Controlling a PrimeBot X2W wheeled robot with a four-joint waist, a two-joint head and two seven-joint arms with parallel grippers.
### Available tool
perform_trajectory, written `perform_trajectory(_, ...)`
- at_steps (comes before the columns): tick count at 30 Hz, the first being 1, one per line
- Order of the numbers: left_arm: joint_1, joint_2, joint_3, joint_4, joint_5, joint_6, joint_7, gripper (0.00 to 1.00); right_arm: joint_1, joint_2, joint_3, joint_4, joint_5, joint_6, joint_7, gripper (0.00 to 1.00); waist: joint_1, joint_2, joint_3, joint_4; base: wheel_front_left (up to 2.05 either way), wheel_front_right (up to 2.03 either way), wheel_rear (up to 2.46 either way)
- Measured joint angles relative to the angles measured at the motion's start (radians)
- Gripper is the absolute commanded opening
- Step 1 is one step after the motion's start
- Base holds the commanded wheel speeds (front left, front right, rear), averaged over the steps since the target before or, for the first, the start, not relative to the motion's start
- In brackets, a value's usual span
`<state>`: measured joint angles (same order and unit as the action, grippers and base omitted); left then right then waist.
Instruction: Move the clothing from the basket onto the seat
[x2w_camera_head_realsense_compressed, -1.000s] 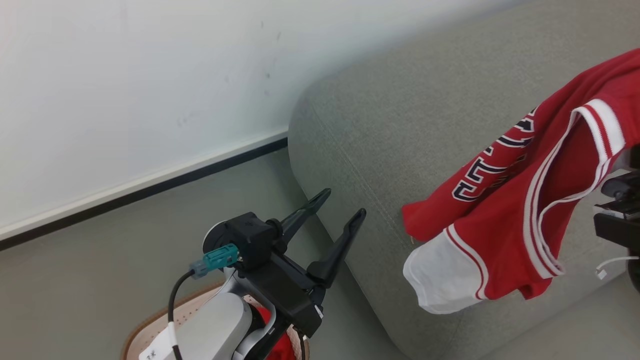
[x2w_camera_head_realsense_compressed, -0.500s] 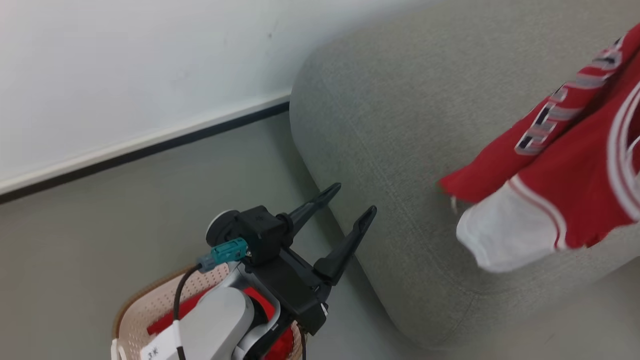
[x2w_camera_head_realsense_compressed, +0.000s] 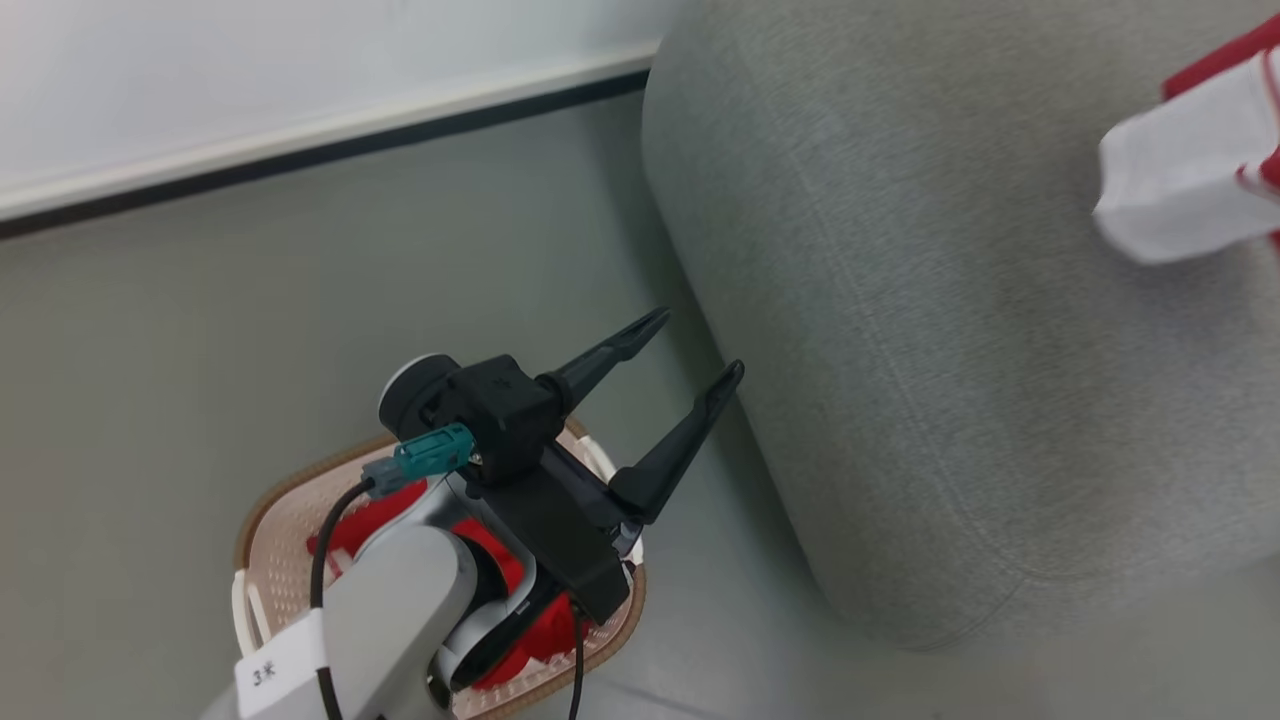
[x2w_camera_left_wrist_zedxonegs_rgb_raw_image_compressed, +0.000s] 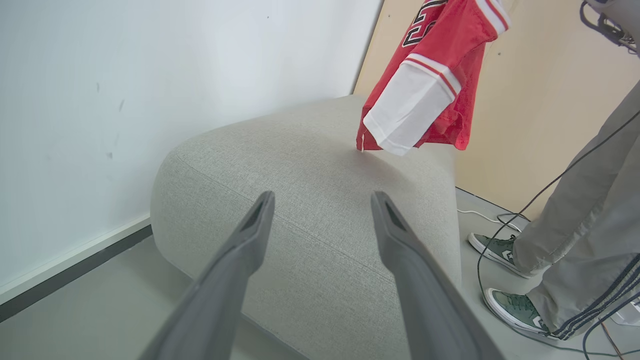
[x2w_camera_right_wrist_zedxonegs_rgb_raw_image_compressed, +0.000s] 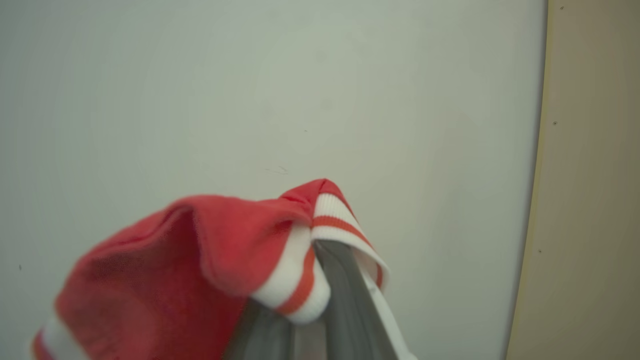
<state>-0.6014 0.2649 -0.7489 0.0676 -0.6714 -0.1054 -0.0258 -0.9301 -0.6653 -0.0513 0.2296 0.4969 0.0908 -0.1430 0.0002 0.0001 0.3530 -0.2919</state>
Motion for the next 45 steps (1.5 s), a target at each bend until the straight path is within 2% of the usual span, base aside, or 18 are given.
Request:
perform_trajectory(8, -0.035, 0.035, 0.023, -0.022, 0.001, 0.000, 0.017, 1.00, -0.121, -0.001, 0.013, 0.092, -0.018, -0.022, 0.028, 0.00, 0.0000, 0.0000, 0.098, 0.047, 0.00, 0.00, 0.00)
perform_trajectory(12, -0.052, 0.032, 0.028, -0.014, 0.001, -0.001, 0.016, 1.00, -0.117, 0.018, 0.047, 0.155, -0.022, -0.022, 0.042, 0.00, 0.0000, 0.0000, 0.130, 0.063, 0.00, 0.00, 0.00)
perform_trajectory(16, -0.053, 0.042, 0.042, 0.009, -0.002, -0.001, 0.005, 1.00, -0.043, 0.086, 0.107, 0.287, -0.022, -0.015, 0.085, 0.00, 0.0002, 0.0001, 0.151, 0.088, 0.00, 0.00, 0.00)
perform_trajectory(20, -0.048, 0.051, 0.052, 0.027, -0.007, -0.002, -0.005, 1.00, 0.018, 0.092, 0.112, 0.412, -0.021, -0.012, 0.108, 0.00, 0.0000, 0.0001, 0.149, 0.096, 0.00, 0.00, 0.00)
perform_trajectory(30, -0.025, 0.048, 0.053, 0.051, -0.016, -0.002, -0.021, 1.00, 0.149, 0.137, 0.163, 0.600, -0.028, -0.008, 0.152, 0.00, -0.0003, -0.0001, 0.122, 0.097, 0.00, 0.00, 0.00)
perform_trajectory(31, -0.025, 0.047, 0.053, 0.054, -0.017, -0.002, -0.022, 1.00, 0.151, 0.137, 0.164, 0.617, -0.030, -0.006, 0.155, 0.03, -0.0003, -0.0001, 0.119, 0.099, 0.00, 0.00, 0.00)
perform_trajectory(32, -0.024, 0.047, 0.053, 0.057, -0.019, -0.002, -0.026, 1.00, 0.152, 0.136, 0.166, 0.630, -0.031, -0.005, 0.161, 0.13, -0.0003, -0.0001, 0.115, 0.100, 0.00, 0.00, 0.00)
perform_trajectory(33, -0.023, 0.046, 0.053, 0.060, -0.021, -0.002, -0.030, 1.00, 0.152, 0.137, 0.169, 0.643, -0.031, -0.002, 0.164, 0.91, -0.0003, -0.0001, 0.111, 0.101, 0.00, 0.00, 0.00)
perform_trajectory(34, -0.022, 0.045, 0.053, 0.063, -0.021, -0.002, -0.032, 1.00, 0.153, 0.139, 0.173, 0.651, -0.033, -0.003, 0.168, 1.00, -0.0003, -0.0001, 0.107, 0.102, 0.00, 0.00, 0.00)
perform_trajectory(37, -0.012, 0.043, 0.055, 0.079, -0.022, -0.002, -0.043, 1.00, 0.151, 0.169, 0.177, 0.664, -0.037, -0.002, 0.169, 1.00, -0.0003, -0.0001, 0.092, 0.103, 0.00, 0.00, 0.00)
perform_trajectory(45, 0.016, 0.025, 0.060, 0.126, -0.034, -0.002, -0.075, 1.00, 0.168, 0.172, 0.202, 0.686, -0.046, 0.006, 0.171, 1.00, -0.0003, -0.0001, 0.035, 0.103, 0.00, 0.00, 0.00)
